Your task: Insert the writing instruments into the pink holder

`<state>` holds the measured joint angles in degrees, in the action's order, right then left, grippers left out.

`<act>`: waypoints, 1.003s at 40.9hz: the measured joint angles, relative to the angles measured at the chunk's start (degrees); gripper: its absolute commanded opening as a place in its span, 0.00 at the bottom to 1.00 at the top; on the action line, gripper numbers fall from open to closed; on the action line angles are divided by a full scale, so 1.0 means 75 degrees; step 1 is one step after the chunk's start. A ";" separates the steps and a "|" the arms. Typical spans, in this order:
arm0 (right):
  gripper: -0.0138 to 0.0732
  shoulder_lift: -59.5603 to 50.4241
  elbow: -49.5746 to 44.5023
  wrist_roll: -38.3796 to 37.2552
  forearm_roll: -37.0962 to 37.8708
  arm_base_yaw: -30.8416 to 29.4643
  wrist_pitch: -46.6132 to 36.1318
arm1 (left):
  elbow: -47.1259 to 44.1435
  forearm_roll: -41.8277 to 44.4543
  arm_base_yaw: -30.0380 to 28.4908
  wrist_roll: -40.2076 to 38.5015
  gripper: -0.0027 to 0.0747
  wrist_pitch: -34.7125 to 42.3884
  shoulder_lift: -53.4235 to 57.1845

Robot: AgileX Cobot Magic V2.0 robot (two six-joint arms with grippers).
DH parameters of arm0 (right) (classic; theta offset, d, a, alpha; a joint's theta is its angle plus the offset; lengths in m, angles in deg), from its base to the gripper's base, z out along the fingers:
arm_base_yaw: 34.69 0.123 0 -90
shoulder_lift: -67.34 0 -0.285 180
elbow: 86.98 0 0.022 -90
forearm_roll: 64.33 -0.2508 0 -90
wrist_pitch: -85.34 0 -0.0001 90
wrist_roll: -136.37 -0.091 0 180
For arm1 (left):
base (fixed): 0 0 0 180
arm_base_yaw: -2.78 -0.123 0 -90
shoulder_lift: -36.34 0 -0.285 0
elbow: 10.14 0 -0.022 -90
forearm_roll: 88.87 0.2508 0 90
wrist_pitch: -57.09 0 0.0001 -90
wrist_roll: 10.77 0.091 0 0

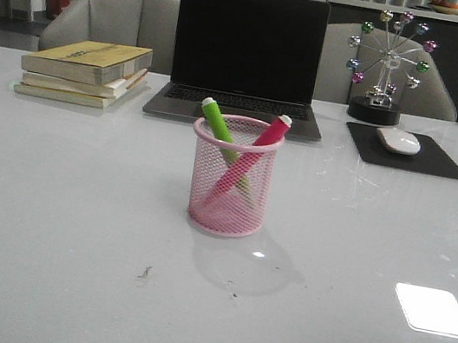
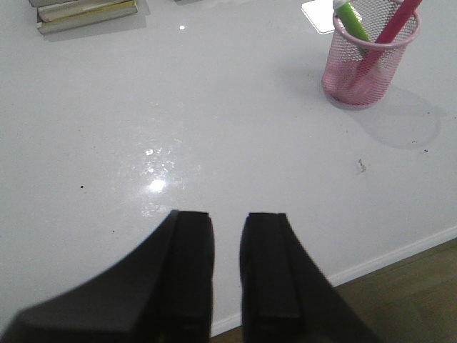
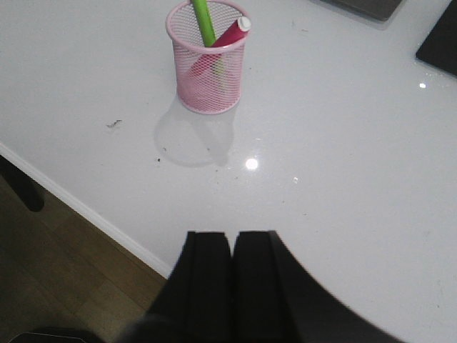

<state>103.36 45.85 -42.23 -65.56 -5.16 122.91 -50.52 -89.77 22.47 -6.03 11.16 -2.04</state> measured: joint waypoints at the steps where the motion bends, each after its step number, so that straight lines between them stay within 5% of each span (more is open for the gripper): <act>1: 0.22 0.0000 0.0000 0.0000 0.0000 0.0000 0.0000 | 0.0000 0.0000 0.0000 0.0000 0.15 0.0000 0.0000; 25: 0.22 0.0000 0.0000 0.0000 0.0000 0.0000 0.0000 | -0.0135 0.0121 -0.0100 0.0000 0.15 0.0264 0.0318; 41: 0.22 0.0000 0.0000 0.0000 0.0000 0.0000 0.0000 | -0.3729 -0.0243 -0.2233 0.0000 0.15 0.4152 0.3188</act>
<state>103.36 45.85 -42.23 -65.56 -5.16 122.91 -78.49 -91.60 5.73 -6.03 42.30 21.86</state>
